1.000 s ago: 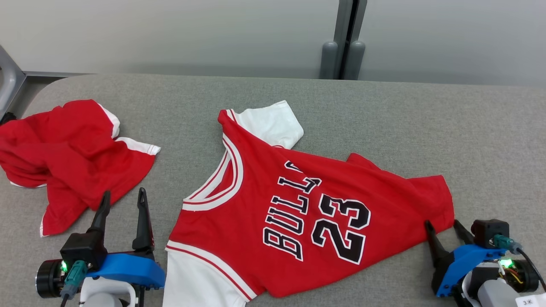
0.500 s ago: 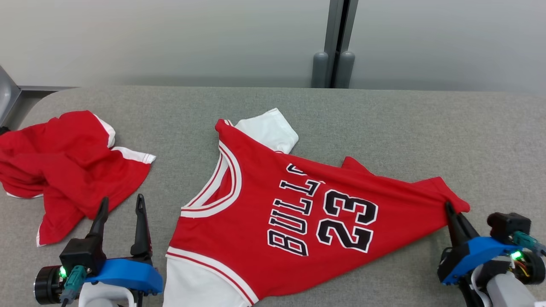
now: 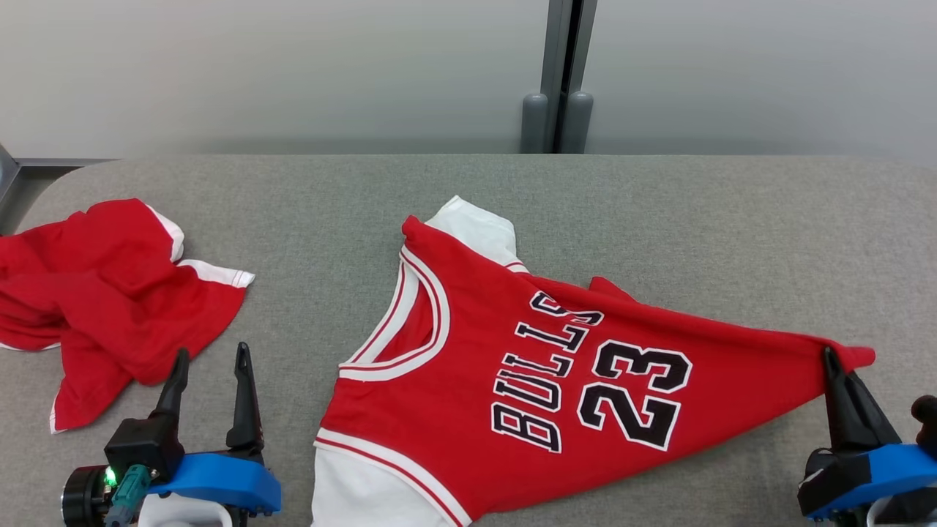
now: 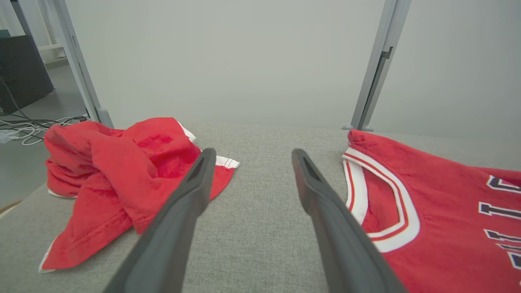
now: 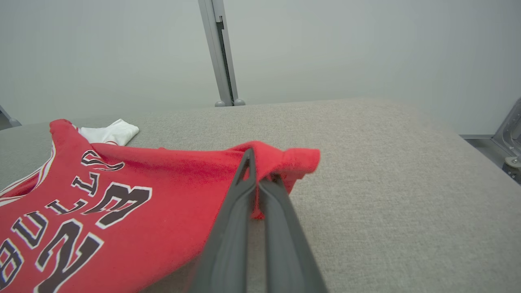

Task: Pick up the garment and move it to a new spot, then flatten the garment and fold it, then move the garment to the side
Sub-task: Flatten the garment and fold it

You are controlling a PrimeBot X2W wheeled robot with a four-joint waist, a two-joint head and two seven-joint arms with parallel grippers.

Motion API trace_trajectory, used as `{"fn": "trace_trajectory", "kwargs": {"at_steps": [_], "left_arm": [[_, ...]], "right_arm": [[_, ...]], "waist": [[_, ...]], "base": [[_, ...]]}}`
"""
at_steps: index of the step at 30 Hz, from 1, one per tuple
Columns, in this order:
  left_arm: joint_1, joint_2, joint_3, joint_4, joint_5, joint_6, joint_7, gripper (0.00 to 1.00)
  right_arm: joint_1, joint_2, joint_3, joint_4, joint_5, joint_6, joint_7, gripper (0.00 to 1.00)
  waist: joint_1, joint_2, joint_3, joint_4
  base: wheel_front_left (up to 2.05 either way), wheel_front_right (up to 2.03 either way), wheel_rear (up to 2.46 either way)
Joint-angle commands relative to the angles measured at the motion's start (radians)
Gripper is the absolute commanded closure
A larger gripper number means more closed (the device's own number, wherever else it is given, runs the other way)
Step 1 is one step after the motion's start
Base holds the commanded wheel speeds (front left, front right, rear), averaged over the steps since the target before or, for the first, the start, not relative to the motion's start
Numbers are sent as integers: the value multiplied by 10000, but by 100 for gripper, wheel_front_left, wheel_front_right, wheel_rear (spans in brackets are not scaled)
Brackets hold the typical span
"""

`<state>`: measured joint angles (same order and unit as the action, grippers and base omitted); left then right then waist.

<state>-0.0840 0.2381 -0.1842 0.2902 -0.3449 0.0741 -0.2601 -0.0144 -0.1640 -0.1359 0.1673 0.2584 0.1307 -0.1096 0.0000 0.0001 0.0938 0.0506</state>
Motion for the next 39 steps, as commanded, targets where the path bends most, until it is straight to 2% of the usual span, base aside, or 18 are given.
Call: {"fn": "trace_trajectory", "kwargs": {"at_steps": [1,6,12,18,27,28,29,30,31,34,39], "left_arm": [[-87,-23,-58,-5,-29,0,-47,0],[-290,-35,-82,16,-28,-24,-51,0],[-611,-121,-194,123,-17,-113,-47,0],[-938,-319,-247,260,-35,-180,-54,0],[-1207,-667,-184,397,108,-371,-59,0],[-1254,-702,-167,413,129,-387,-59,0],[-1293,-730,-158,431,144,-413,-59,0],[-1293,-730,-158,431,144,-413,-59,0],[-1325,-753,-135,452,179,-453,-60,0],[-1330,-831,-42,509,249,-498,-60,0],[-1253,-857,190,508,395,-543,-61,0]], "right_arm": [[47,82,7,-296,-107,3,118,100],[-964,178,697,-1002,-270,3,474,100],[-3405,38,2103,-192,-406,3,334,100],[-6041,194,3437,1909,-458,3,32,100],[-9041,871,5008,6404,-502,3,-764,100],[-9218,927,5169,6889,-542,3,-860,85],[-9354,984,5335,7318,-545,3,-898,29],[-9354,984,5335,7318,-545,3,-898,29],[-9460,1033,5499,7753,-455,3,-945,0],[-9734,1096,5709,8589,-140,3,-1205,0],[-9582,1099,5969,8828,341,3,-1528,0]], "waist": [[0,-1,33,38],[0,-1,166,129],[0,-1,362,542],[0,-1,648,1196],[0,-1,1108,2030],[0,-1,1147,2091],[0,-1,1184,2139],[0,-1,1184,2139],[0,-1,1207,2170],[0,-1,1242,2186],[0,-1,1164,1834]], "base": [[0,0,0],[0,0,0],[0,0,0],[0,0,0],[0,0,0],[0,0,0],[0,0,0],[0,0,0],[0,0,0],[0,0,0],[0,0,0]]}}
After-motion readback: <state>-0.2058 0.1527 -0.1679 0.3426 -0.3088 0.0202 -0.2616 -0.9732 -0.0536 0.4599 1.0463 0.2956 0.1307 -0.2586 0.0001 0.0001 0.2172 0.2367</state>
